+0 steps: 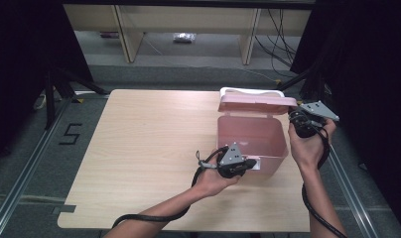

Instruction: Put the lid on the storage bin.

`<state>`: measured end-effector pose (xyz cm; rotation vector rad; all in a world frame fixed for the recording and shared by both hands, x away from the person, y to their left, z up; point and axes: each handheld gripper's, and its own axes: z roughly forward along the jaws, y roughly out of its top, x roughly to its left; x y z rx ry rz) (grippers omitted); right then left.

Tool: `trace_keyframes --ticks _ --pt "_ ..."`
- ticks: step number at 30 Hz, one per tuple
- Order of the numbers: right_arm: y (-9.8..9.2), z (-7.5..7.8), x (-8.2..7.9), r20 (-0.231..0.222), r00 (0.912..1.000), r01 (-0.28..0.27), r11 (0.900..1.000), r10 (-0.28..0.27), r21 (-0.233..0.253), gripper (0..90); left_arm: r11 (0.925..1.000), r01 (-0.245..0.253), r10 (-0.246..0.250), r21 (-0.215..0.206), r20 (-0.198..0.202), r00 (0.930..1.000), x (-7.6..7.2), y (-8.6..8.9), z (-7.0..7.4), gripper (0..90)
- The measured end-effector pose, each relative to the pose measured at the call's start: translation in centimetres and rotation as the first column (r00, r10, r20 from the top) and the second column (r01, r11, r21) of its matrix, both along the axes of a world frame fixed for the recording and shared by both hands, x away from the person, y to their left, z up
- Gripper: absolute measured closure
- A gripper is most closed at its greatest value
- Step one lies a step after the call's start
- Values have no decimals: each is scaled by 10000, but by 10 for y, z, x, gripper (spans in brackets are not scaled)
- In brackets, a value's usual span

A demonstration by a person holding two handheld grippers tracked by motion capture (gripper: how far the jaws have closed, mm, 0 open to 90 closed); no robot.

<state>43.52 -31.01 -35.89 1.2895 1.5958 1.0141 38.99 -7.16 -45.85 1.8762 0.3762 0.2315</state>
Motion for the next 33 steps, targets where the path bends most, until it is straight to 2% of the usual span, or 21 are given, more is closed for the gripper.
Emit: trace_keyframes --ticks 4,9,10,12,17,21,23,24,27,33 --pt "1 0 -1 -70 9999 79 9999 -78 129 891 10000 -5 5 -10 -52 10000 0 0 1 896" --pt "-1 -1 0 -13 10000 61 10000 -61 -65 891 9989 96 -97 -462 -23 9999 -4 1 6 897" --pt "1 -1 -1 -92 9999 76 9999 -75 128 891 9986 88 -87 -513 4 10000 -5 2 9 897" --pt "0 0 -1 -76 10000 38 10000 -38 30 890 9979 45 -42 -652 55 10000 -6 3 13 898" --pt "1 -2 -2 -53 9999 103 9998 -103 150 890 9950 -375 394 -926 180 9991 -1 15 28 899" --pt "-1 -2 -3 -15 10000 25 10000 -25 -54 890 9909 -744 752 -1124 29 9972 7 26 37 899" --pt "-1 -2 -3 8 10000 -69 9999 69 -128 890 9872 -970 972 -1263 -47 9953 11 31 40 899" --pt "1 -3 -5 32 9999 141 9998 -142 163 890 9862 -1031 1034 -1292 -42 9946 13 34 41 900" --pt "1 -3 -6 -124 9999 81 9999 -80 80 890 9816 -1259 1267 -1438 -34 9919 18 41 46 900" --pt "0 -4 -7 -31 10000 -4 10000 4 -20 889 9741 -1649 1677 -1548 51 9858 27 54 54 900"
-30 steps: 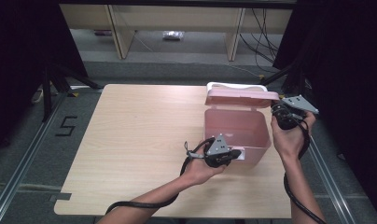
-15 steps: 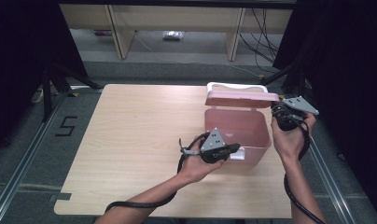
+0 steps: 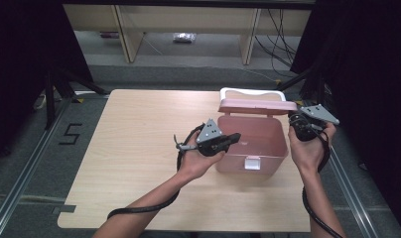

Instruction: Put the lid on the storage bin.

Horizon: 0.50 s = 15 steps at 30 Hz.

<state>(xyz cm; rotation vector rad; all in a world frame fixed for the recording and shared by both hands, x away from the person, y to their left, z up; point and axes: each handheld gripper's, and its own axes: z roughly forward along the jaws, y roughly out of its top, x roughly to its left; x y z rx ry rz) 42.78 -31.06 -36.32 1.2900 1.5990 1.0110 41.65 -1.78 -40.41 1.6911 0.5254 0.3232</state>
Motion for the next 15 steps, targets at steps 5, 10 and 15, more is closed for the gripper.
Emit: trace_keyframes --ticks 5,10,15 --pt "0 -2 -3 -114 9999 39 9999 -38 112 887 9996 -235 235 -124 -1 9997 5 8 3 900" --pt "1 -3 -5 -146 9999 18 9999 -16 135 887 9988 -430 430 -244 25 9991 9 16 5 900" --pt "1 -6 -9 -186 9998 58 9999 -56 92 886 9977 -585 588 -344 74 9982 12 23 8 900"
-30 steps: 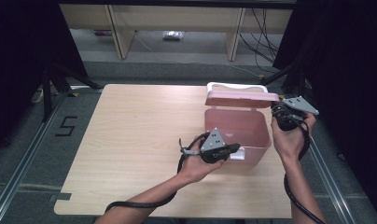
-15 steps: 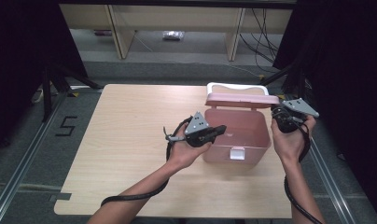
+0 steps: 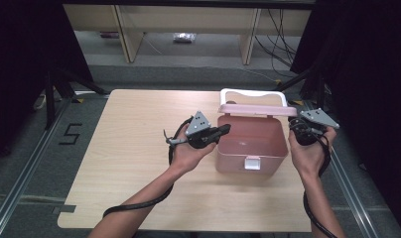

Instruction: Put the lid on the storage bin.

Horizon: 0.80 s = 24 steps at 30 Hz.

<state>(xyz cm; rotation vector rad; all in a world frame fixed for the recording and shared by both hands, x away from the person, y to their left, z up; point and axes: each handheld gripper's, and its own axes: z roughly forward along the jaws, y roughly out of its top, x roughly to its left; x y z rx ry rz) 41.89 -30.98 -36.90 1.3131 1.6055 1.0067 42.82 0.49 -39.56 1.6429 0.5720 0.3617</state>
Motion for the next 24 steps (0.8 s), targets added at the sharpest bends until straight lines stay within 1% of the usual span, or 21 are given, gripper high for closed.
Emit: trace_keyframes --ticks 1,2,3,4,5,6,7,8,9,10,11,12,13,14,16,17,19,21,22,23,24 --pt "-2 -1 0 113 9999 -105 9998 107 -171 886 10000 -25 25 -11 3 10000 0 1 1 899" --pt "0 -2 -2 45 10000 82 9999 -82 115 885 10000 -81 81 -42 -4 10000 1 2 1 899" --pt "-2 -1 -3 -55 10000 -78 9999 77 -105 885 9999 -89 89 -59 24 10000 1 3 2 900" --pt "-2 -2 -2 94 9999 -85 9998 87 -168 885 9999 -110 110 -82 22 9999 1 3 2 900" --pt "-1 -2 -3 138 9999 -79 9999 81 -140 885 9999 -145 146 -70 26 9999 2 4 3 900" --pt "1 -3 -4 4 10000 61 9999 -61 139 884 9998 -171 171 -133 20 9999 2 4 3 900" --pt "-2 -3 -4 32 9999 -112 9997 113 -235 884 9997 -205 205 -148 19 9998 3 5 3 900" --pt "-2 -3 -5 -25 9999 -106 9997 105 -197 884 9997 -211 212 -156 29 9998 3 6 3 899" --pt "0 -4 -5 63 10000 -7 10000 6 51 884 9996 -235 235 -156 19 9997 4 6 3 899" --pt "1 -4 -6 -28 10000 54 9998 -54 173 883 9996 -249 249 -152 30 9997 4 7 4 900" --pt "-2 -5 -6 16 10000 -95 9998 95 -177 883 9995 -260 261 -167 36 9997 4 7 4 899" --pt "-2 -5 -6 21 9999 -108 9998 109 -151 883 9995 -254 254 -166 32 9997 4 7 4 900" --pt "0 -6 -8 -86 10000 2 10000 -2 84 883 9995 -263 263 -178 19 9997 4 8 4 900" --pt "-2 -6 -7 -13 9999 -115 9999 114 -110 882 9994 -274 274 -191 22 9996 4 8 4 899" --pt "-1 -7 -9 -148 9999 -72 10000 72 24 881 9994 -281 281 -205 39 9996 4 9 5 900" --pt "-1 -8 -9 -48 10000 -66 9999 66 88 881 9994 -278 279 -197 47 9996 4 9 5 899" --pt "-1 -9 -10 -95 10000 -22 9998 24 173 880 9994 -294 295 -180 26 9996 4 10 4 899" --pt "-3 -9 -10 -104 9999 -126 9998 124 -164 879 9995 -275 275 -183 0 9996 4 10 3 899" --pt "-3 -10 -10 -72 9999 -99 9999 98 -136 878 9994 -287 287 -178 -24 9996 4 11 3 899" --pt "-1 -10 -12 -178 9998 -19 10000 20 54 877 9994 -283 283 -189 -35 9996 4 11 3 899" --pt "-1 -11 -12 -211 9998 -7 9999 10 141 876 9995 -277 277 -180 -33 9996 4 11 3 899"
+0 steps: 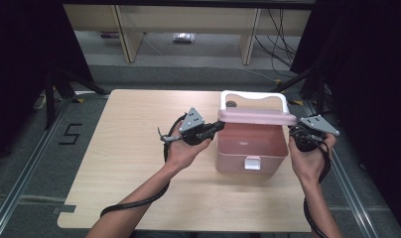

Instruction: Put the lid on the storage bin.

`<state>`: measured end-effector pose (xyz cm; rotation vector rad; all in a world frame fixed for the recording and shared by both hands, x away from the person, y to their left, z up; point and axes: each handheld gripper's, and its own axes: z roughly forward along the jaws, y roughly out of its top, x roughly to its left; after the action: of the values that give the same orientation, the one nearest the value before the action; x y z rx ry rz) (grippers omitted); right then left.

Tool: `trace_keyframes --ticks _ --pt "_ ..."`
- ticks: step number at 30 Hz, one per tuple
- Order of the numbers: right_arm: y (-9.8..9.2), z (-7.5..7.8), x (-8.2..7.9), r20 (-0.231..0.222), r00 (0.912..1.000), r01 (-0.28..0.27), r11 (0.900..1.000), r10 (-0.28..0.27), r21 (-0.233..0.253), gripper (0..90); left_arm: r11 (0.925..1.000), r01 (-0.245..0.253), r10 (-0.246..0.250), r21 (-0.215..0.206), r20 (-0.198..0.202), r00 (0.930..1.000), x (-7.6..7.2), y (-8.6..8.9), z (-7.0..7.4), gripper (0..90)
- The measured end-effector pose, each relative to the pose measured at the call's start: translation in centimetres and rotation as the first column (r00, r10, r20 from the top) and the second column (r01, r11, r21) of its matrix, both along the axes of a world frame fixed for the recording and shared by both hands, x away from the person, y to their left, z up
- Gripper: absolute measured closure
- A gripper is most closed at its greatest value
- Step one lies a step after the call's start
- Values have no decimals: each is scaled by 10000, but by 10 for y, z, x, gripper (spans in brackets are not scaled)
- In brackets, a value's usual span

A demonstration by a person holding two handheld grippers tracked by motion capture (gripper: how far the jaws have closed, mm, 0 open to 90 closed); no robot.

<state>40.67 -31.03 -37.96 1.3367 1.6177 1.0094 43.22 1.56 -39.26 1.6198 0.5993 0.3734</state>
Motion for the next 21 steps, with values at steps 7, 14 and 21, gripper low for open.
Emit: trace_keyframes --ticks 7,14,21 --pt "-3 -1 -1 5 9998 -179 9998 179 -25 865 10000 54 -54 42 12 10000 -1 -1 -1 900" --pt "-6 -4 -7 -310 9993 -184 9990 197 409 761 9998 113 -113 157 -4 9999 -2 -2 -4 900" --pt "-13 -10 -21 -558 9972 -484 9983 501 323 794 9997 158 -157 197 -34 9999 -5 -2 -7 899"
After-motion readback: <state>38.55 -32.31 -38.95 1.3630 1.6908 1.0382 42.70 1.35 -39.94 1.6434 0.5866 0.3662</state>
